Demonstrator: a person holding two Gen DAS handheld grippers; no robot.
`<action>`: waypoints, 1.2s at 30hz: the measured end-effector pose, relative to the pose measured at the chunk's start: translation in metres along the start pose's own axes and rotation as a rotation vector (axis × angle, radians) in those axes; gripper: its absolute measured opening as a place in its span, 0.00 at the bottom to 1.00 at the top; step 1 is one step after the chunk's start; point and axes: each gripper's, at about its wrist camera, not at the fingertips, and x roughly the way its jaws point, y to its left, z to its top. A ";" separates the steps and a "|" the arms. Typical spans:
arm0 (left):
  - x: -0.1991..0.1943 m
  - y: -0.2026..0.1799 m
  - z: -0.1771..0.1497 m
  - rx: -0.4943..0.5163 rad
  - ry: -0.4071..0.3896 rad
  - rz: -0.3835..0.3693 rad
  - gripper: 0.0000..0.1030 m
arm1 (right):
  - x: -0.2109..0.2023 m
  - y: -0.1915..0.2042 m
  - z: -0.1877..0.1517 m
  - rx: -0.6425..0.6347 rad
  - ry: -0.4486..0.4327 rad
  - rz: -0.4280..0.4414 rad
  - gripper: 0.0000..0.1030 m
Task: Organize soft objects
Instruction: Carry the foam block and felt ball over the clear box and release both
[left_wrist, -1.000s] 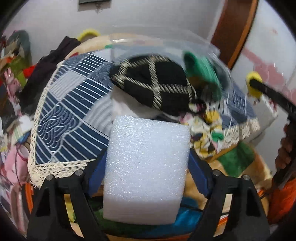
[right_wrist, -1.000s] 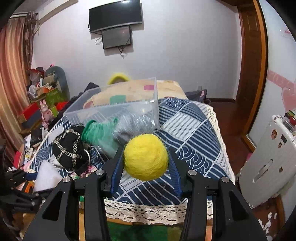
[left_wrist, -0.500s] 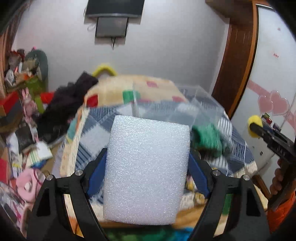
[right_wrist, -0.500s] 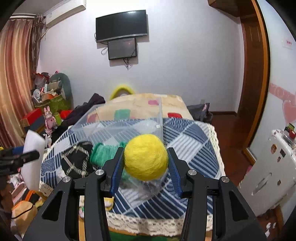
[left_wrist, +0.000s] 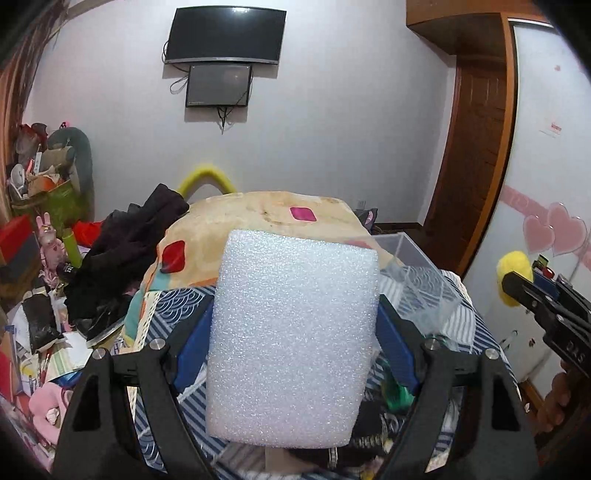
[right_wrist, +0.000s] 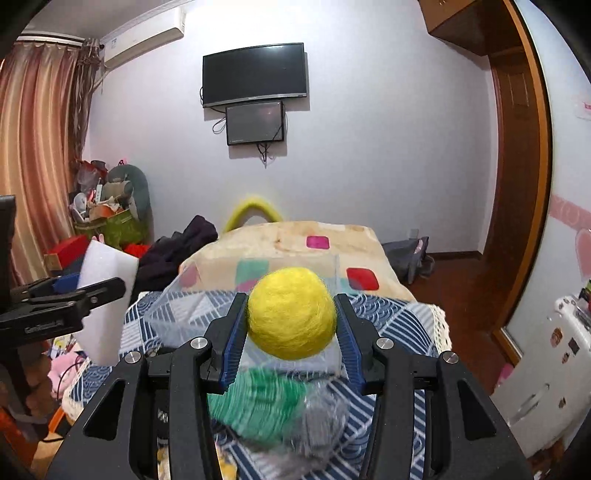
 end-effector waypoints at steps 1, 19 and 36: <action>0.008 0.001 0.005 0.000 0.006 0.003 0.79 | 0.004 0.000 0.002 -0.001 0.001 0.000 0.42; 0.117 -0.009 0.032 0.012 0.095 0.003 0.79 | 0.088 0.014 0.000 -0.083 0.201 0.017 0.42; 0.119 -0.012 0.020 0.017 0.198 -0.040 0.81 | 0.086 0.016 0.006 -0.133 0.260 0.001 0.71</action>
